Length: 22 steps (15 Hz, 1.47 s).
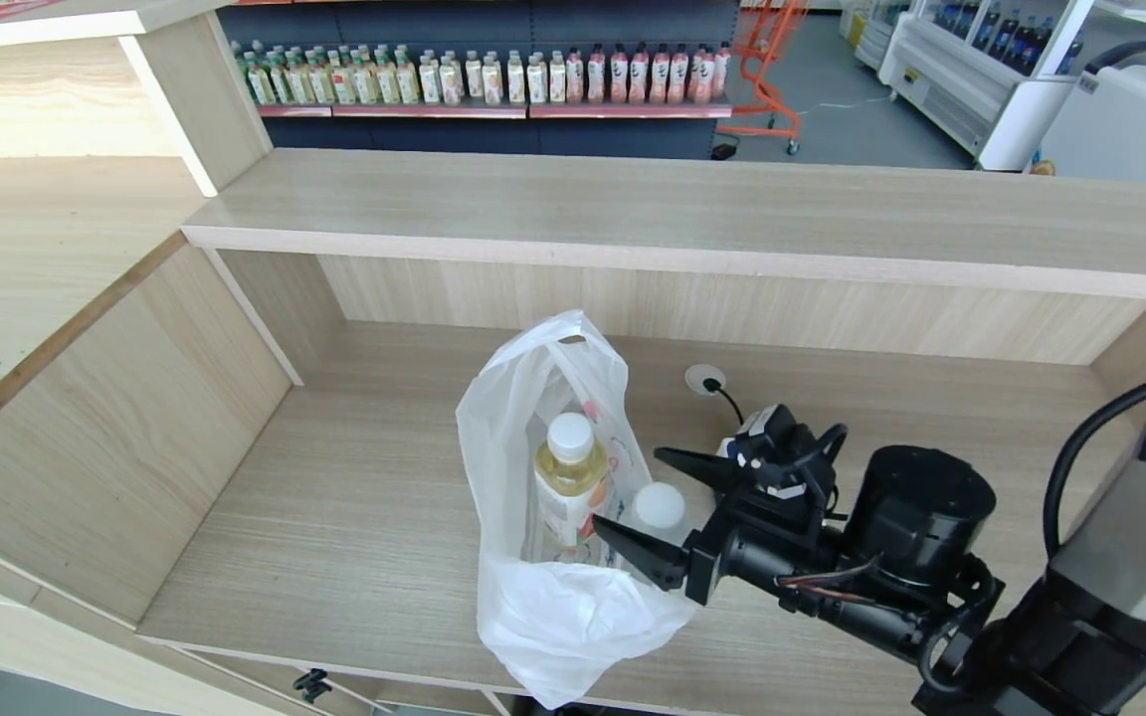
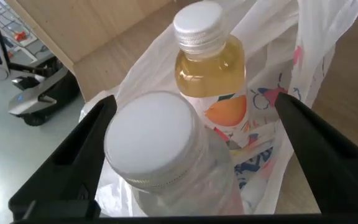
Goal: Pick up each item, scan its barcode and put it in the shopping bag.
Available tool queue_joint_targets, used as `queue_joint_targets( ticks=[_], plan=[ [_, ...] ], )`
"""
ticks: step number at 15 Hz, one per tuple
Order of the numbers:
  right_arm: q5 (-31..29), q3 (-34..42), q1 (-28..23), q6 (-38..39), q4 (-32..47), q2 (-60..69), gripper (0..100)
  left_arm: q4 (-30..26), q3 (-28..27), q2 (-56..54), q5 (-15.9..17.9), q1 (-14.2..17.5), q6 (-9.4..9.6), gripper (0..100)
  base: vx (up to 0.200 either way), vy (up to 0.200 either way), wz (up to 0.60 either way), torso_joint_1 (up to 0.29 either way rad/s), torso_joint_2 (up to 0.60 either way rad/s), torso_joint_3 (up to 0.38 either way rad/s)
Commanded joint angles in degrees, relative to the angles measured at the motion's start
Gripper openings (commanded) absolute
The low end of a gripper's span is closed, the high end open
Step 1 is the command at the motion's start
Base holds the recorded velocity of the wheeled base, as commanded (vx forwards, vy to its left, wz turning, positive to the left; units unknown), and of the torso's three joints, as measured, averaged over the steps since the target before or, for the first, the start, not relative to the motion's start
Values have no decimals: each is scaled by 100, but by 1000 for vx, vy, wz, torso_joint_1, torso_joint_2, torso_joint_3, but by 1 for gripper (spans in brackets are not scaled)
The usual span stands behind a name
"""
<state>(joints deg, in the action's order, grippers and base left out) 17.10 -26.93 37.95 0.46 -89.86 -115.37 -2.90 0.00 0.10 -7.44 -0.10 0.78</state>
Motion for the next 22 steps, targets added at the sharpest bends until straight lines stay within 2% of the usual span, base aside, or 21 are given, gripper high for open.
queue_joint_targets(
  ticks=[1, 3, 5, 7, 9, 10, 12, 13, 15, 18, 22],
  plan=[
    [4, 452, 11, 77, 249, 1096, 100, 0, 0, -1, -3, 1, 1, 100, 0, 0, 0, 0, 0, 0],
    [-5, 584, -16, 94, 671, 1816, 100, 0, 0, -1, -3, 1, 1, 100, 0, 0, 0, 0, 0, 0],
    [-93, 689, -543, 138, 1770, 3047, 100, 0, 0, -1, -3, 1, 1, 100, 0, 0, 0, 0, 0, 0],
    [-392, 786, -780, 121, 2341, 3653, 100, 0, 0, -1, -3, 1, 1, 100, 0, 0, 0, 0, 0, 0],
    [-1904, 1726, -1062, -20, 3800, 5534, 100, 0, 0, -1, -3, 1, 1, 100, 0, 0, 0, 0, 0, 0],
    [-2317, 2078, -1141, -161, 4125, 6176, 100, 0, 0, -1, -3, 1, 1, 100, 0, 0, 0, 0, 0, 0],
    [-2387, 2552, -1861, -213, 5136, 7301, 100, 0, 0, -1, -3, 1, 1, 100, 0, 0, 0, 0, 0, 0],
    [-2255, 2667, -2608, -213, 6138, 8303, 100, 0, 0, -1, -3, 1, 1, 100, 0, 0, 0, 0, 0, 0],
    [-1825, 2693, -3364, -240, 7518, 9797, 100, 0, 0, -1, -3, 1, 1, 100, 0, 0, 0, 0, 0, 0],
    [-1798, 2693, -3760, -407, 8977, 11537, 100, 0, 0, -1, -3, 1, 1, 100, 0, 0, 0, 0, 0, 0],
    [-1825, 2693, -3769, -319, 8942, 11528, 100, 0, 0, -1, -3, 1, 1, 100, 0, 0, 0, 0, 0, 0]
  ],
)
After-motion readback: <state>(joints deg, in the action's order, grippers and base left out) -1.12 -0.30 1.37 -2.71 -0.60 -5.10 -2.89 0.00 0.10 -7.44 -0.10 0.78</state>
